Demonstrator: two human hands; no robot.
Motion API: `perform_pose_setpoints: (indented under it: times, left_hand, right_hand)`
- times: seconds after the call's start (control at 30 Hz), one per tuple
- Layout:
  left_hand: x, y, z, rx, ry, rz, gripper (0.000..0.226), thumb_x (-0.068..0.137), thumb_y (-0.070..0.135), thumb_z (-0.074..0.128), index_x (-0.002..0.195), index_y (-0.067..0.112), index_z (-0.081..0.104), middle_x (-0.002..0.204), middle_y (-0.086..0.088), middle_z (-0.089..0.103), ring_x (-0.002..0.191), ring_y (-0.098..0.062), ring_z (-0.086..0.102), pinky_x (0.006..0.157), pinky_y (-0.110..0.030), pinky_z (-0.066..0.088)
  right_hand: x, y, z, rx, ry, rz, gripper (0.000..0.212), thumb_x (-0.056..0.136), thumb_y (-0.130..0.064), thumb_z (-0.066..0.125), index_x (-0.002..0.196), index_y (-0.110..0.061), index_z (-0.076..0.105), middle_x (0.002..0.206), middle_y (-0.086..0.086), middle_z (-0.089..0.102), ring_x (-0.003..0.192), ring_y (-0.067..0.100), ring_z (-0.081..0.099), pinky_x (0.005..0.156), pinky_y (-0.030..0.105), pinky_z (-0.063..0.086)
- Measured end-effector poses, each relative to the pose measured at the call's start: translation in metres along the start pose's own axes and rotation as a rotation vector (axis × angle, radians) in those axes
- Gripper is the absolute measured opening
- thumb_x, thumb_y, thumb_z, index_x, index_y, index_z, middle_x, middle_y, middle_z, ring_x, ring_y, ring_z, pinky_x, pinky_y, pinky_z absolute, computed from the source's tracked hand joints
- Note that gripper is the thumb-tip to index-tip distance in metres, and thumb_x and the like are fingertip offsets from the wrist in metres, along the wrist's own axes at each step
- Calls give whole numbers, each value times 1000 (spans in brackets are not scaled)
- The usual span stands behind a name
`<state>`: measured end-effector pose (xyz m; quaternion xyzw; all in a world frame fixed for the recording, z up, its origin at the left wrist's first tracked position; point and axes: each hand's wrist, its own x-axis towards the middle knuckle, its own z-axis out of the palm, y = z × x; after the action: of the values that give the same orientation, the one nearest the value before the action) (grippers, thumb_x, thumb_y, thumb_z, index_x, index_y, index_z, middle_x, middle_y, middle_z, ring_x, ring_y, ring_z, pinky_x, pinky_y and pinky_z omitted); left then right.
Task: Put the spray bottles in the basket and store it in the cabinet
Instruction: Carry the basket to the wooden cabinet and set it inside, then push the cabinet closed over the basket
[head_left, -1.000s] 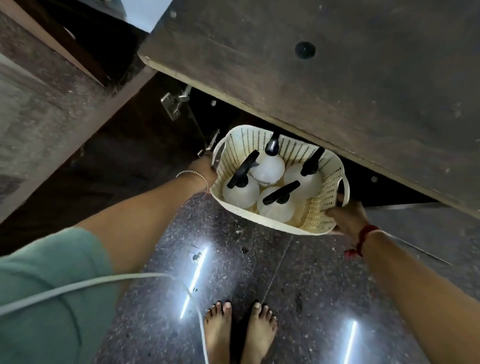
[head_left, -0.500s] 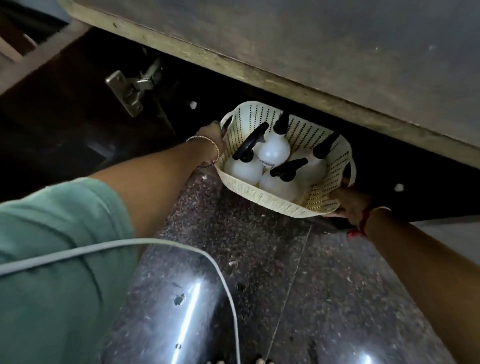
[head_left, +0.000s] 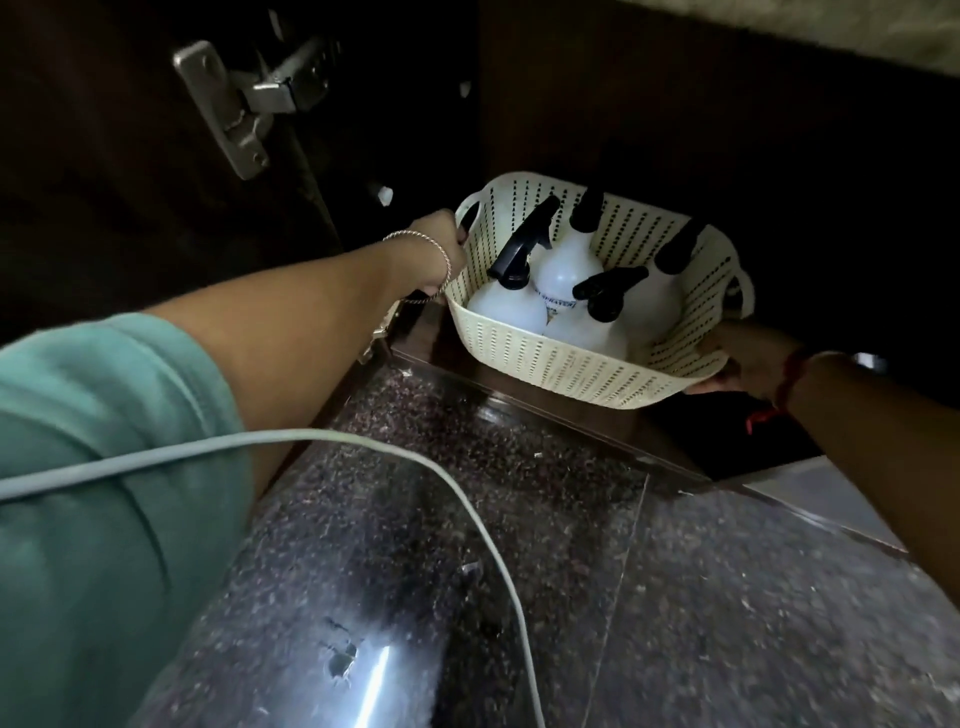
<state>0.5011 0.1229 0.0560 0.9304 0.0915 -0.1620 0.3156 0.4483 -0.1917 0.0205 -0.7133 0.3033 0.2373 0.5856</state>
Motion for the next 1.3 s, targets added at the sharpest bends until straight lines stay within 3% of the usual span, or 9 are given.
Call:
perform_pose_setpoints:
  times: [0.13,0.23,0.33,0.6,0.73,0.83,0.93,1.13,1.3]
  left_hand:
    - [7,6,2,-48,29,12,29,92,6,42,118,3,54,115,-23,61,89,-40,65,40,-28,55]
    - [16,9,3,-98,29,-5,27,93,7,42,116,2,55,111,-27,63,84,-42,67,59,-43,60]
    - [24,14,3,-96,38,-29,27,92,6,45,116,-1,55,109,-29,63,85,-44,67,71,-52,58]
    - [39,16,8,-22,88,-25,30,92,6,42,121,1,50,109,-30,63,77,-41,68,71,-52,59]
    - [35,19,12,-124,106,-51,38,96,10,35,133,7,38,121,-28,55,85,-42,64,74,-53,57]
    - [19,17,14,-64,181,-108,41,94,19,38,134,6,36,127,-25,54,106,-43,59,86,-50,53]
    - [-19,12,20,76,352,-21,44,93,26,39,131,4,35,129,-25,50,120,-42,47,94,-47,43]
    - [-104,-17,8,596,392,296,64,90,39,41,144,10,22,154,-16,21,145,-35,4,116,-54,8]
    - [-177,-58,-37,978,319,377,74,90,50,37,147,12,11,158,-14,8,146,-32,1,115,-56,4]
  right_hand:
    - [12,-8,-1,-41,8,-30,25,87,5,43,94,-14,58,89,8,63,82,25,61,57,41,50]
    - [18,-14,-1,-38,16,-13,30,88,5,40,109,-10,54,96,11,62,89,29,60,53,44,55]
    - [22,-23,-1,-43,48,10,27,88,5,39,108,-9,50,89,11,60,77,27,59,42,39,56]
    - [20,-33,5,-66,80,21,20,92,0,39,106,-10,48,93,10,58,90,28,56,54,44,55]
    - [14,-33,11,-49,113,-19,12,93,-11,45,102,-8,53,113,12,57,102,30,56,82,48,50]
    - [4,-15,21,-348,528,-298,64,88,-39,54,140,-8,32,144,16,40,127,37,43,102,51,40]
    - [-40,4,52,-726,821,-579,76,87,-47,49,145,-8,20,148,25,28,128,46,34,98,58,35]
    - [-125,7,120,-1014,557,-909,71,88,-43,48,148,-18,18,153,17,26,137,36,30,108,56,24]
    - [-189,-7,165,-1113,353,-1044,71,88,-39,50,149,-22,17,156,14,22,141,33,24,110,58,23]
